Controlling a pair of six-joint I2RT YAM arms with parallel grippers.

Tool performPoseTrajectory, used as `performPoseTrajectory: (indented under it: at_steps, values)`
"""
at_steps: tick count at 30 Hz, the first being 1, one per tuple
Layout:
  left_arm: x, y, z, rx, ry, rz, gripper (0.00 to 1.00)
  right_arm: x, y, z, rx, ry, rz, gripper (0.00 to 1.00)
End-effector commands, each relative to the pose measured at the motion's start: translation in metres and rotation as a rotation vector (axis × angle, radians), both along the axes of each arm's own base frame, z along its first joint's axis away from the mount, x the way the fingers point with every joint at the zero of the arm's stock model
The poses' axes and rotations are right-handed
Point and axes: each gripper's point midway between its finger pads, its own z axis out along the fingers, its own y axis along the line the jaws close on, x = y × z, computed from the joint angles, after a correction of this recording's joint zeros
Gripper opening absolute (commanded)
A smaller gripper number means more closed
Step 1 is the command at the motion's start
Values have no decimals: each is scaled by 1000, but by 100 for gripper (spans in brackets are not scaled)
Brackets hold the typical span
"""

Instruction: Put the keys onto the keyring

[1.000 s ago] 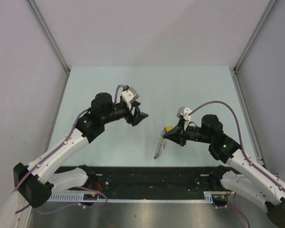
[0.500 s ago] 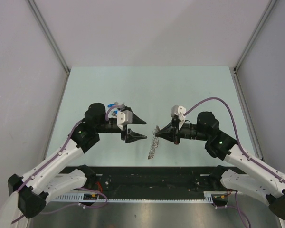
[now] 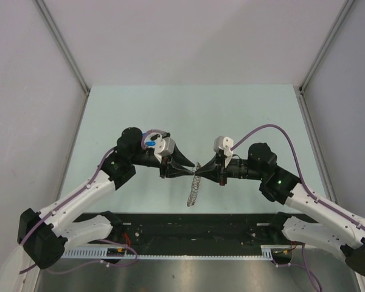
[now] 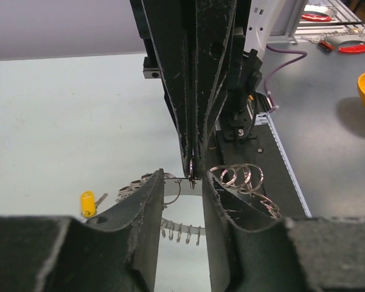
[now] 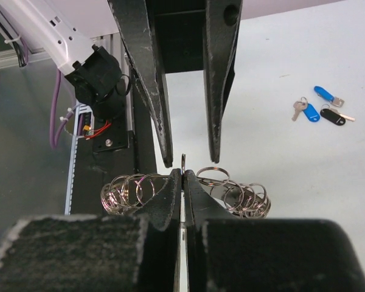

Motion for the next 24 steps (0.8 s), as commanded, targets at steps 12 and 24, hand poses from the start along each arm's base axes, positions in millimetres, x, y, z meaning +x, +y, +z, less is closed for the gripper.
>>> performPoseTrajectory:
  at_steps: [12, 24]
  values:
    - [-11, -3, -9, 13, 78, -77, 22, 9, 6, 45, 107, -116, -27, 0]
    - [8, -3, -14, 25, 125, 17, 27, 8, 2, 48, 112, -127, -40, 0]
